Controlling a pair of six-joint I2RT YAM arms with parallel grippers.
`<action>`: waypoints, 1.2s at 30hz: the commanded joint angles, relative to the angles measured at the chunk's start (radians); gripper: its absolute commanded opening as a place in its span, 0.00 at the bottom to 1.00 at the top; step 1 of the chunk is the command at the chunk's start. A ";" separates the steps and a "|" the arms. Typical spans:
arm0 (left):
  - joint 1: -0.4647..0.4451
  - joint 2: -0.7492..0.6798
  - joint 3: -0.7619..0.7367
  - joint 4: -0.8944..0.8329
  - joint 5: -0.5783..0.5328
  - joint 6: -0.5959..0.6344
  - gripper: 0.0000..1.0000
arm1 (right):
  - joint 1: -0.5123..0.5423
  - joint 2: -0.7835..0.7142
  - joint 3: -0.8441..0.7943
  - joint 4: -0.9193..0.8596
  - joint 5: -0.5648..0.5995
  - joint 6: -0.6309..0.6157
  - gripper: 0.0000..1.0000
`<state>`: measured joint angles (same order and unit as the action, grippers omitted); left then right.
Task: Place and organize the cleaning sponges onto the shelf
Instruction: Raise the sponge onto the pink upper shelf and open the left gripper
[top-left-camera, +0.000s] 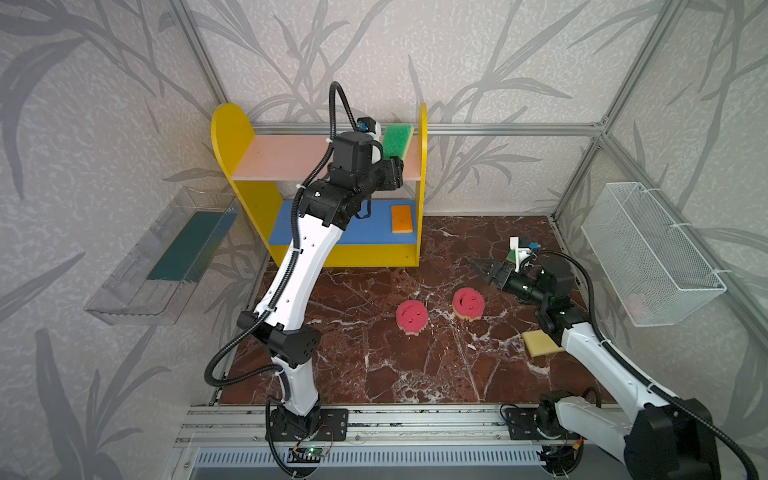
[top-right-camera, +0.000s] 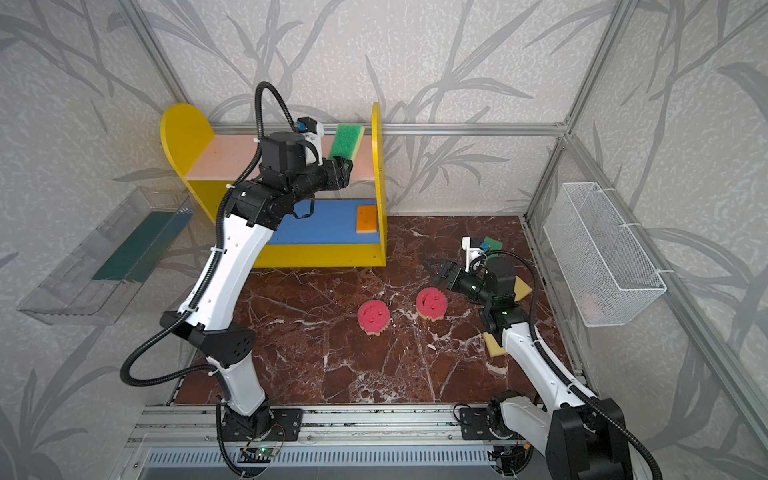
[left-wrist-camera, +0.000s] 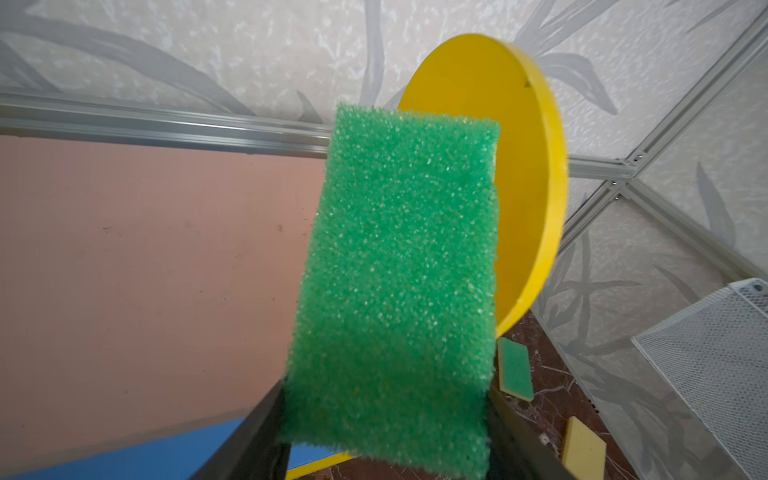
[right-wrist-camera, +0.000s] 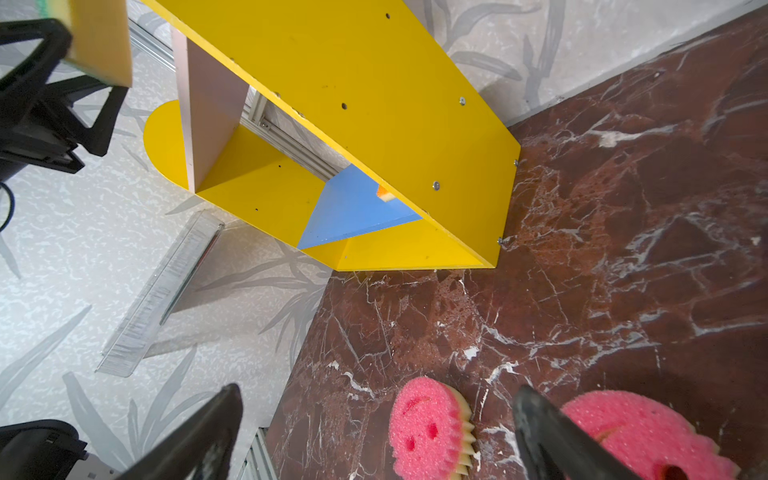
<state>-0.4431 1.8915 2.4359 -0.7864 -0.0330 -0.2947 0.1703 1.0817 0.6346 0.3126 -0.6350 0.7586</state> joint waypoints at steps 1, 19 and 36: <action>0.002 0.047 0.098 -0.105 -0.081 -0.017 0.66 | 0.002 -0.022 -0.012 0.011 0.023 -0.026 0.99; -0.008 0.202 0.182 -0.042 -0.019 -0.098 0.76 | 0.002 0.043 -0.015 0.023 0.008 -0.039 0.99; -0.023 0.183 0.175 -0.014 0.113 -0.119 0.84 | 0.003 0.052 -0.021 0.026 0.008 -0.042 0.99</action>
<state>-0.4538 2.0724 2.6057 -0.7708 0.0174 -0.3859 0.1703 1.1316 0.6304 0.3164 -0.6212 0.7315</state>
